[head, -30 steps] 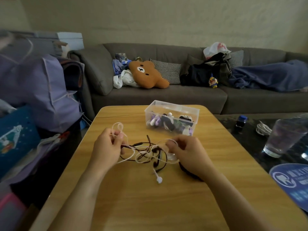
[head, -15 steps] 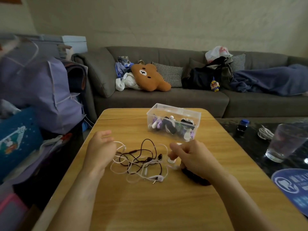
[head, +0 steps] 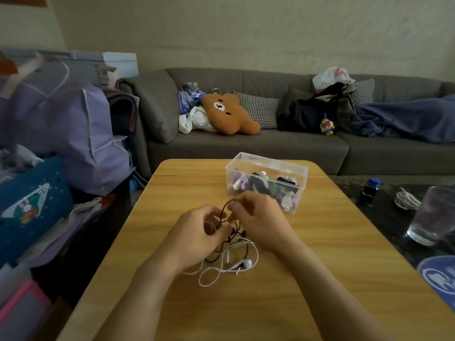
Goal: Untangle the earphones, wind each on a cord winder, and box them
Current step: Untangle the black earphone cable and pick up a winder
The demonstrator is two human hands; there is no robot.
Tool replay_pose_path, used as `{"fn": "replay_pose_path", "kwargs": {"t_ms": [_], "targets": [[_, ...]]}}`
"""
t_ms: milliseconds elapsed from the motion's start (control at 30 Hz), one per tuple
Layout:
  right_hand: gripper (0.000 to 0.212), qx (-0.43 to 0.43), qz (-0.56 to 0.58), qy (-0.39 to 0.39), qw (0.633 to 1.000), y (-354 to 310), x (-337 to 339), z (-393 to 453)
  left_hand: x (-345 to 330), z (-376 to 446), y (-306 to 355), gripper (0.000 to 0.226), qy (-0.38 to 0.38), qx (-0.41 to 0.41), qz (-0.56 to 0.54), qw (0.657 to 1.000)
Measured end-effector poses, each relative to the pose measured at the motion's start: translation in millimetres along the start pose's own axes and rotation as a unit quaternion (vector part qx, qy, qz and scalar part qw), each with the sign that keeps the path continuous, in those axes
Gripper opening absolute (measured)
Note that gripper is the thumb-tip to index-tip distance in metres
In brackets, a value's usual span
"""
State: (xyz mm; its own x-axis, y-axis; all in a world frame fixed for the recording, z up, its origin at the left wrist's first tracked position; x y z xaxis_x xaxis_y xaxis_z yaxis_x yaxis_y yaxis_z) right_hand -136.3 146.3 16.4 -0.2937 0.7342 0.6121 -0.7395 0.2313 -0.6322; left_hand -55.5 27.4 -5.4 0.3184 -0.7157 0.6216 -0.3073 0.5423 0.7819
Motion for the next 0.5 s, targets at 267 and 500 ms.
{"fn": "replay_pose_path", "kwargs": {"t_ms": [267, 500], "targets": [[0.037, -0.153, 0.419, 0.211, 0.870, 13.1, 39.8, -6.1, 19.4, 8.1, 6.7, 0.008, 0.191, 0.011, -0.056, 0.980], [0.024, -0.164, 0.358, 0.227, 0.891, 30.0, 57.8, -13.6, 41.9, 12.1, -23.0, 0.018, 0.217, 0.084, -0.225, 0.946]]}}
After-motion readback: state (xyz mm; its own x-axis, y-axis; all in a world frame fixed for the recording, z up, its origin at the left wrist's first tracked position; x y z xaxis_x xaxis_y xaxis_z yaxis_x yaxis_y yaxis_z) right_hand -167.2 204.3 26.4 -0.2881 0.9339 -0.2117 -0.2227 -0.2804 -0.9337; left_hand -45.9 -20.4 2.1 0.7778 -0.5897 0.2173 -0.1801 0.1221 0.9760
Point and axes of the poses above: each hand's wrist, its own z-axis towards the middle knuckle, its own x-axis out of the back of the hand, y = z × x, the point moved 8 cm from there along z, towards the middle knuckle, and after that the axes turned 15 degrees about x, right-handed, at the moved point
